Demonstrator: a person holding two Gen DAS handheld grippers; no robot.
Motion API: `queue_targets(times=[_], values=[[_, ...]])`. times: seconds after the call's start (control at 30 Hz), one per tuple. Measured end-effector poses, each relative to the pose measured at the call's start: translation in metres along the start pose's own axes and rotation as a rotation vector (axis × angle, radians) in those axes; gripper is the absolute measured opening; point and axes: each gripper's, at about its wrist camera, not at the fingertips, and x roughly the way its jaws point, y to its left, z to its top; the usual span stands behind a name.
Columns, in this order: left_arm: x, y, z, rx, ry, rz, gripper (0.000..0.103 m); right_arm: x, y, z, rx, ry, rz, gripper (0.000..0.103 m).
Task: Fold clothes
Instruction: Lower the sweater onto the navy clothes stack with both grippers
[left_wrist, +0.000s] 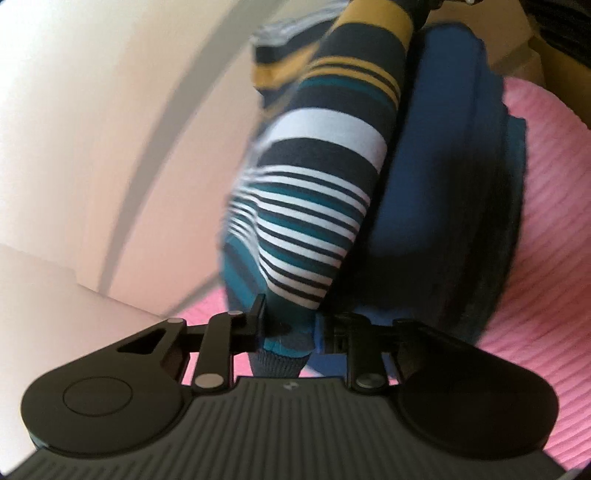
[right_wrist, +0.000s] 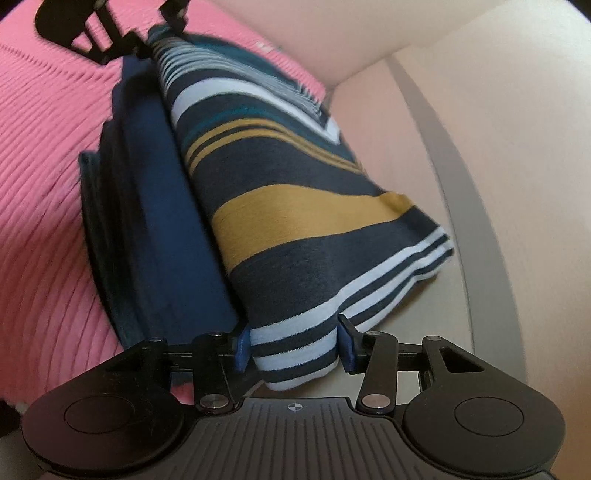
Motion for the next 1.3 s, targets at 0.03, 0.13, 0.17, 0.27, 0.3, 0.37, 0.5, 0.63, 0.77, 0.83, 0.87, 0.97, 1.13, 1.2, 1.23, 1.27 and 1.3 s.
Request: queue_targets(times=[0.03, 0.13, 0.17, 0.27, 0.3, 0.37, 0.5, 0.63, 0.77, 0.83, 0.87, 0.97, 1.13, 1.2, 1.23, 1.27, 1.3], values=[[0.004, -0.007, 0.000, 0.013, 0.006, -0.003, 0.020, -0.006, -0.006, 0.003, 0.028, -0.011, -0.011, 0.044], [-0.006, 0.004, -0.001, -0.028, -0.005, 0.022, 0.019, -0.003, -0.017, 0.005, 0.081, -0.017, -0.015, 0.044], [-0.011, 0.008, 0.000, -0.038, -0.012, 0.030, 0.019, 0.004, -0.015, 0.003, 0.072, -0.002, -0.009, 0.044], [-0.027, 0.012, 0.010, -0.020, -0.029, 0.042, 0.017, 0.018, -0.007, -0.006, 0.048, 0.038, 0.005, 0.044], [-0.032, 0.013, 0.014, -0.013, -0.035, 0.046, 0.017, 0.016, -0.007, -0.007, 0.047, 0.037, 0.004, 0.044], [-0.041, 0.004, 0.008, 0.002, -0.043, 0.032, 0.017, 0.006, -0.008, -0.002, 0.047, 0.013, 0.000, 0.044], [-0.033, -0.013, -0.020, 0.019, -0.004, -0.006, 0.017, -0.004, -0.002, 0.010, 0.058, -0.010, -0.002, 0.044], [-0.027, -0.013, -0.034, 0.023, 0.004, -0.022, 0.018, 0.001, 0.003, 0.012, 0.061, 0.017, -0.003, 0.044], [-0.022, -0.006, -0.036, 0.006, 0.007, -0.018, 0.019, -0.015, 0.001, 0.022, 0.075, -0.007, -0.013, 0.044], [-0.018, -0.001, -0.037, -0.017, 0.016, -0.022, 0.019, 0.002, 0.004, 0.021, 0.080, 0.017, -0.003, 0.044], [-0.018, -0.002, -0.039, -0.010, 0.015, -0.022, 0.019, 0.005, 0.009, 0.019, 0.063, 0.031, -0.006, 0.044], [-0.017, -0.009, -0.034, 0.017, 0.000, -0.026, 0.019, 0.001, 0.015, 0.015, 0.057, 0.035, -0.008, 0.044], [-0.017, -0.008, -0.034, 0.014, 0.003, -0.034, 0.021, 0.001, 0.008, 0.018, 0.055, 0.037, -0.011, 0.062], [-0.020, -0.007, -0.036, 0.012, 0.000, -0.029, 0.022, -0.006, -0.001, 0.023, 0.090, 0.035, 0.002, 0.068], [-0.022, -0.006, -0.038, 0.010, -0.001, -0.028, 0.022, -0.014, -0.004, 0.025, 0.105, 0.022, 0.004, 0.068], [-0.022, -0.006, -0.038, 0.009, -0.002, -0.029, 0.022, -0.021, -0.007, 0.028, 0.112, 0.010, 0.001, 0.068], [-0.023, -0.005, -0.039, 0.009, -0.003, -0.030, 0.022, -0.025, -0.009, 0.030, 0.108, -0.003, -0.003, 0.069]])
